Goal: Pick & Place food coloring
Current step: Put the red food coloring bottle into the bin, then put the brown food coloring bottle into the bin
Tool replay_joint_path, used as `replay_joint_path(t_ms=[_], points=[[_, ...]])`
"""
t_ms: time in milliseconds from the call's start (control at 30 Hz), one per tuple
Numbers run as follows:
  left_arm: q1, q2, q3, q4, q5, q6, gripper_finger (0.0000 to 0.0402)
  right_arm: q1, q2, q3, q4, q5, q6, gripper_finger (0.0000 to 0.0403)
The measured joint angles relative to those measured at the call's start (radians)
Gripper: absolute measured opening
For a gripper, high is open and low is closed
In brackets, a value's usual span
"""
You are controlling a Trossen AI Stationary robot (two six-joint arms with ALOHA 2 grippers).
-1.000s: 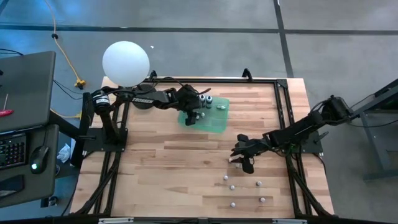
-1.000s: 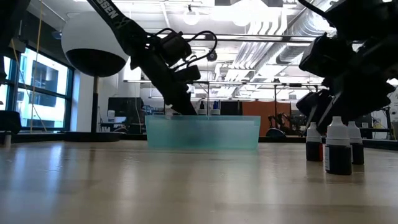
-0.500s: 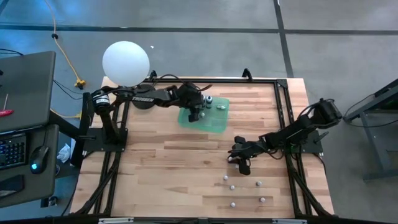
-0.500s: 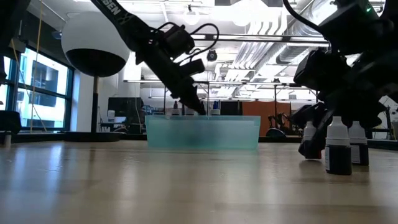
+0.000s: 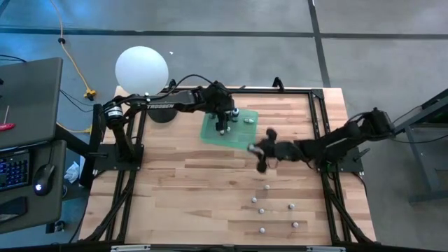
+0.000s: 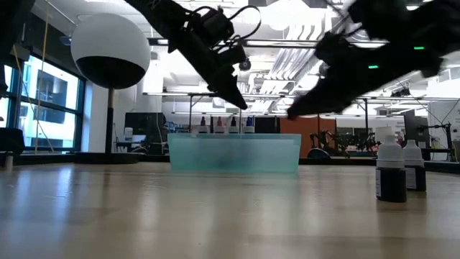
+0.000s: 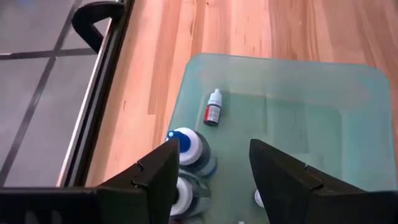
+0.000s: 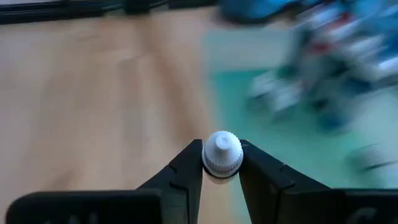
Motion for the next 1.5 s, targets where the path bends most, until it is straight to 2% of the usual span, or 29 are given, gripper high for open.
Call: replay_joint_path(t_ms=[67,133,233,333,467,667,767,900,1033,1133,1267,1400,1500], points=[[0.000,0.000,0.002,-0.001,0.001,0.012,0.0192,-0.077,0.000,0.036,-0.005,0.003,-0.041,0.0082],[0.000,0.000,0.002,-0.003,0.000,0.017,0.0192,-0.152,0.007,0.072,-0.009,-0.008,-0.017,0.0075],[0.000,-0.003,0.002,-0.019,0.002,0.017,0.0192,-0.248,0.033,0.118,-0.016,-0.116,-0.013,0.0073],[0.000,-0.012,0.002,-0.065,-0.004,0.017,0.0192,-0.312,0.097,0.168,-0.048,-0.190,-0.010,0.0083],[0.009,-0.058,0.002,-0.184,-0.037,-0.034,0.0192,-0.351,0.214,0.259,-0.195,-0.227,-0.009,0.0088],[0.050,-0.180,-0.009,-0.317,0.170,-0.089,0.0192,-0.379,0.333,0.401,-0.329,-0.274,-0.010,0.0077],[0.053,-0.251,-0.059,-0.294,0.196,-0.096,0.0192,-0.388,0.381,0.439,-0.364,-0.270,-0.012,0.0084],[0.052,-0.357,-0.185,-0.188,0.112,-0.141,0.0192,-0.396,0.413,0.466,-0.371,-0.282,-0.024,0.0105],[0.053,-0.434,-0.322,-0.072,0.103,-0.202,0.0192,-0.400,0.412,0.479,-0.386,-0.287,-0.033,0.0126],[0.052,-0.466,-0.364,-0.030,0.102,-0.220,0.0192,-0.399,0.399,0.509,-0.433,-0.291,-0.053,0.0137],[0.052,-0.485,-0.371,-0.028,0.102,-0.220,0.0192,-0.376,0.347,0.608,-0.663,-0.309,-0.065,0.0146],[0.052,-0.484,-0.372,-0.031,0.123,-0.221,0.0192,-0.303,0.282,0.750,-1.018,-0.315,-0.076,0.0144],[0.052,-0.484,-0.372,-0.037,0.119,-0.222,0.0192,-0.220,0.239,0.846,-1.273,-0.331,-0.014,0.0143]])
